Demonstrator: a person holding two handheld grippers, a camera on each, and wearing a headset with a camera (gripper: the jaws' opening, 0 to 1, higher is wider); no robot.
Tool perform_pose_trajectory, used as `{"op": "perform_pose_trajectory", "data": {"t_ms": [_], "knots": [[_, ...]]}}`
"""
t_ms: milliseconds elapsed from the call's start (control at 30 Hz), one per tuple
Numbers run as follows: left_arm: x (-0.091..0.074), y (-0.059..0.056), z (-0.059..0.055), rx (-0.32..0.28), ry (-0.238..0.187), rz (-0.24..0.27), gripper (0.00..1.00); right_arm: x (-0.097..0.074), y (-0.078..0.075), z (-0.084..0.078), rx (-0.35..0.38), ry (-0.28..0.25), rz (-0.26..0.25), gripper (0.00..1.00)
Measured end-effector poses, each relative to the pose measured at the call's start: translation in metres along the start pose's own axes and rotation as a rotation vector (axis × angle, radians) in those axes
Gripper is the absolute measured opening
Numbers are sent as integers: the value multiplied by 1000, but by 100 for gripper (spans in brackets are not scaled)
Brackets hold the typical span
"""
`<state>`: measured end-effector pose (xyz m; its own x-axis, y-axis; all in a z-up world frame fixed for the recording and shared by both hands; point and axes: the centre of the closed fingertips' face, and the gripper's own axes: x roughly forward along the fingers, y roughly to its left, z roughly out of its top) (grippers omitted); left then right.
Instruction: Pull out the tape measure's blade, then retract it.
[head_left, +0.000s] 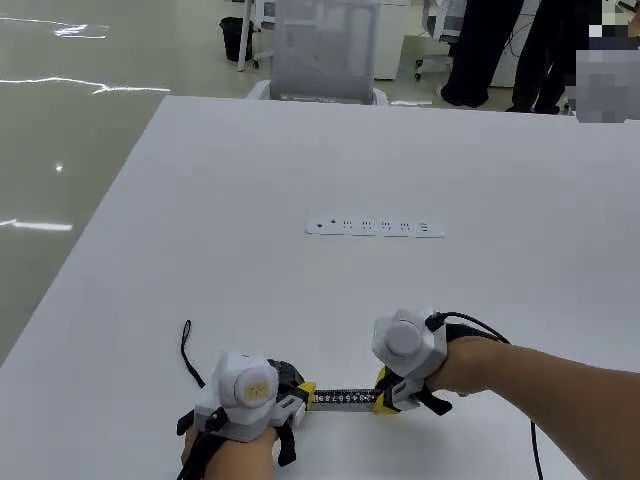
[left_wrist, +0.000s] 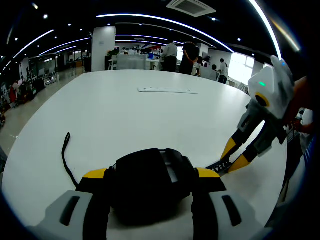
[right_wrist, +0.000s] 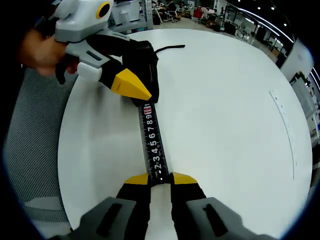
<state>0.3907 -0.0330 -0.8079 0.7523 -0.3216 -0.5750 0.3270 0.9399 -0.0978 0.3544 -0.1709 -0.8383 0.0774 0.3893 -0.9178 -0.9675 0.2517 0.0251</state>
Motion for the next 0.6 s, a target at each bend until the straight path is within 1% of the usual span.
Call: {"op": "perform_pose_trajectory", "data": {"t_ms": [300,400,600], "knots": [[0,0,0,0,-6,-1,64,1,1,4,7,-5,-8,14],[0,0,0,-1,-2,-2,64,1,2,5,17,-12,-14,14],[0,0,0,3,2,-8,64,4,3,8,-1,-9,-12,14]]}}
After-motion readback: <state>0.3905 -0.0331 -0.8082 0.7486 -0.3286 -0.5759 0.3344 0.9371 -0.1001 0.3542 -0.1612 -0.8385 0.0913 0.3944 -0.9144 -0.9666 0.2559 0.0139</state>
